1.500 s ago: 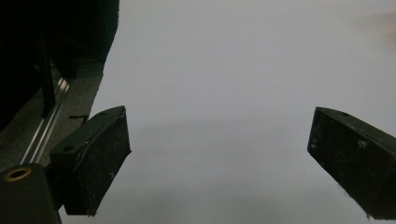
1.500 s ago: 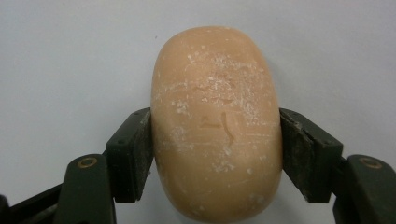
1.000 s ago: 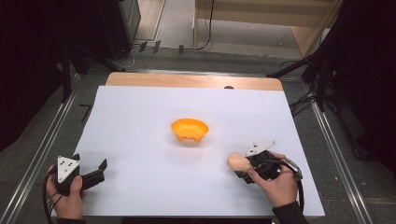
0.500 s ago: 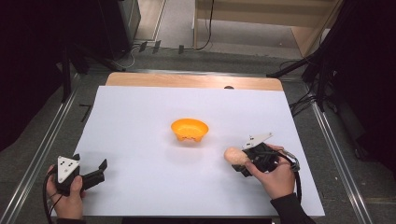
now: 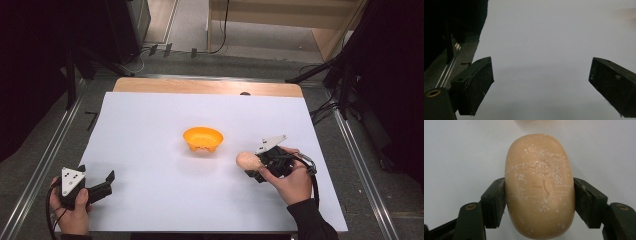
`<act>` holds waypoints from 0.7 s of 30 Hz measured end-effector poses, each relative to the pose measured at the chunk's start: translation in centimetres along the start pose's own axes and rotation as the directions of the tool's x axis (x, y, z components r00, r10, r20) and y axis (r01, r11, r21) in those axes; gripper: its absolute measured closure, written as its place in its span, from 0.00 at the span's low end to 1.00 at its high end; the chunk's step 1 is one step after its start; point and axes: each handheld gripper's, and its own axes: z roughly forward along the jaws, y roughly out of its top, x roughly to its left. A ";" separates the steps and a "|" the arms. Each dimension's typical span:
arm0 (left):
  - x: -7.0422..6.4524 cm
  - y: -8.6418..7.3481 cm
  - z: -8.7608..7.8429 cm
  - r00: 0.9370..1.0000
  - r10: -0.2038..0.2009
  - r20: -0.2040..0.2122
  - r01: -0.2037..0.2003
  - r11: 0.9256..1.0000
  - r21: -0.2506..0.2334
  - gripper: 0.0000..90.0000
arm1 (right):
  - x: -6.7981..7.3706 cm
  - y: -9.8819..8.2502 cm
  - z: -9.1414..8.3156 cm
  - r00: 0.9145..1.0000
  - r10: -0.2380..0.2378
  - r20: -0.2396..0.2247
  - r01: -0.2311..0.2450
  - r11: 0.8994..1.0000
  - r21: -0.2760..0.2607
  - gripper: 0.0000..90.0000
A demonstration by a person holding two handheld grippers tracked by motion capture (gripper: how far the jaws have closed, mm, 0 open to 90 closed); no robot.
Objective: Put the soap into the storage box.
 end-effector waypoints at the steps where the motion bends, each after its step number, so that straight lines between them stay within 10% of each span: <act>1: 0.0 0.0 0.0 1.000 0.000 -0.001 0.000 1.000 -0.002 0.07 | 0.0 0.2 0.0 1.000 -0.002 -0.002 0.002 1.000 0.000 0.37; 21: -0.2 0.0 0.2 1.000 0.022 0.004 -0.022 1.000 0.013 0.08 | -0.8 3.6 0.9 0.994 -0.100 -0.043 0.100 0.995 -0.003 0.37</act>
